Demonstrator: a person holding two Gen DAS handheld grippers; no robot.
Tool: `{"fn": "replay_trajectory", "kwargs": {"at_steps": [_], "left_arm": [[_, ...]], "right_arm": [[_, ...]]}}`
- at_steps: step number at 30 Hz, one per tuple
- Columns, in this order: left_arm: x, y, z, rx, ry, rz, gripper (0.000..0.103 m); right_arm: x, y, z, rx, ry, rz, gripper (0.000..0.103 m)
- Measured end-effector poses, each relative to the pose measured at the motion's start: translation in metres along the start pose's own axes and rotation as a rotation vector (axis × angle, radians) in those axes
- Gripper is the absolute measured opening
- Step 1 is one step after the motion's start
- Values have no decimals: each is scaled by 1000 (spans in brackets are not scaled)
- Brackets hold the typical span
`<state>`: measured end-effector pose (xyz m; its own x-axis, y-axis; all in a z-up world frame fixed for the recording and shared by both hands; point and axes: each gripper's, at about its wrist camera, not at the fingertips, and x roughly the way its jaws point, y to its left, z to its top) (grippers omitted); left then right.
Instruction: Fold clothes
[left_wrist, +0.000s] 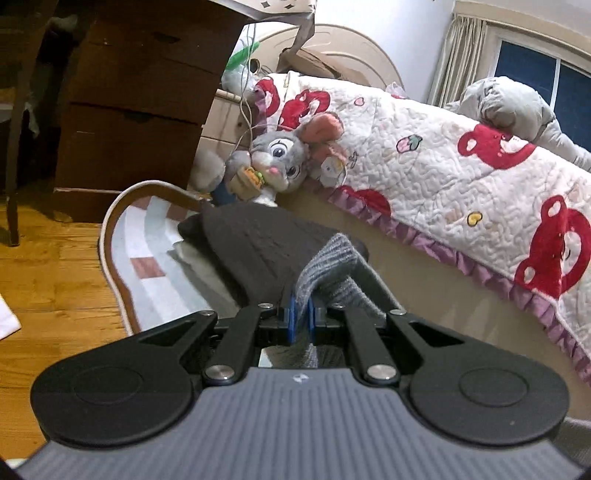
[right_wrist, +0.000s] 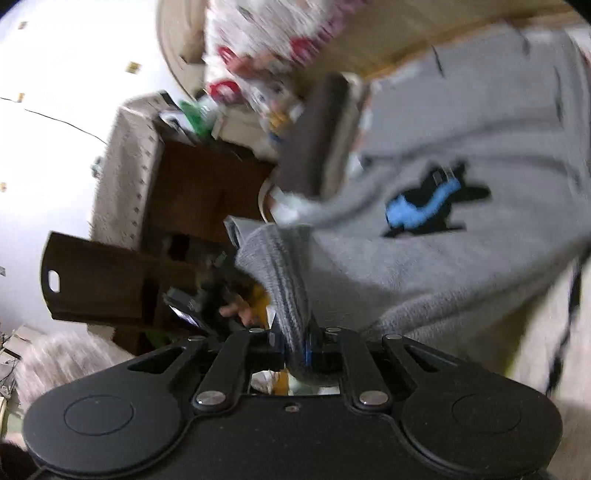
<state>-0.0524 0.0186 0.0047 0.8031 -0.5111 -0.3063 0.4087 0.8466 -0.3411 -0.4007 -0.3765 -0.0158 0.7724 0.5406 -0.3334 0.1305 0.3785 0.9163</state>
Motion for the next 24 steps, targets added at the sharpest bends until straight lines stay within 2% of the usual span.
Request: {"fn": "replay_trajectory", "kwargs": {"at_steps": [5,8,13,15,20,24], "left_arm": [[-5,10,1,-16,-18,19,6],[-6,13,2,-8,-24,36,6],[-5,17,-5,0,10,62,6],[-5,19,-10,20,26,80,6],[-2,24,-23,67,66,106,6],[7,15,-28,135,78,115,6]], "right_arm": [[21,-2,-19,7,107,26,12],[30,1,-22,12,143,51,12],[39,-3,-34,37,202,77,12],[40,-2,-39,14,214,60,13],[41,-6,-27,0,172,51,12],[39,-4,-11,-48,112,28,12]]}}
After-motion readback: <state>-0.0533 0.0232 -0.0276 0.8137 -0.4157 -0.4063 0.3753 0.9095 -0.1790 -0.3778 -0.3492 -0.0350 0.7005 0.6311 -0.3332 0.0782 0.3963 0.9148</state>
